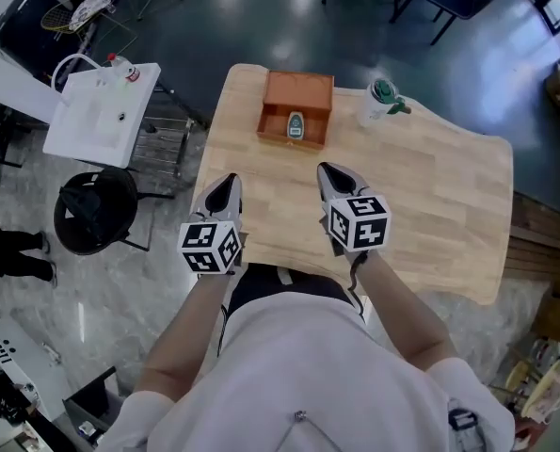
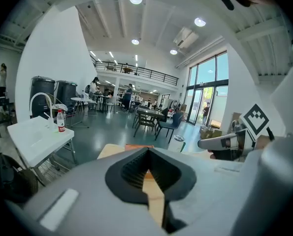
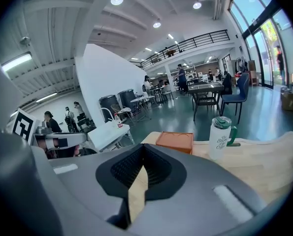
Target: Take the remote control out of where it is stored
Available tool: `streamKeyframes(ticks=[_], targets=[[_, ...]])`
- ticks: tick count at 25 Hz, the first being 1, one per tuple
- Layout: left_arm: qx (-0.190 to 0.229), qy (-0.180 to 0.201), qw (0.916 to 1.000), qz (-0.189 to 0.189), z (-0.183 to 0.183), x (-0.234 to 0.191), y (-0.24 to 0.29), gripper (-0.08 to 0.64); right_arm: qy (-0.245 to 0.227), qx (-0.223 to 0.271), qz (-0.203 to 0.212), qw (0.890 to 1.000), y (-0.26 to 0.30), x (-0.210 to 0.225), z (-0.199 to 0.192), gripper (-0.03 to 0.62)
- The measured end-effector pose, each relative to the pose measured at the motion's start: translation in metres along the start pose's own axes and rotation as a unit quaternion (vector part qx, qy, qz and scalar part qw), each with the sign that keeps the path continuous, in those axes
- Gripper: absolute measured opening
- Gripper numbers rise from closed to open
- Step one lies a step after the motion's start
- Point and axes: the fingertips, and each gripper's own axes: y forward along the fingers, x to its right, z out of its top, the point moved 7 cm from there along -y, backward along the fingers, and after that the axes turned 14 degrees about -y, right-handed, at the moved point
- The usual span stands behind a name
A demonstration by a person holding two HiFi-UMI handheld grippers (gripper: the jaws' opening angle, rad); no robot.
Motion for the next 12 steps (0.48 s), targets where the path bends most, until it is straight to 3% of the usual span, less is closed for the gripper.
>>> streamKeyframes(ticks=[12], targets=[[-0.057, 0.002, 0.9976, -0.040, 0.022, -0.039, 0.072, 0.000, 0.032, -0.032, -0.047, 0.998, 0.054, 0.018, 0.003, 0.028]])
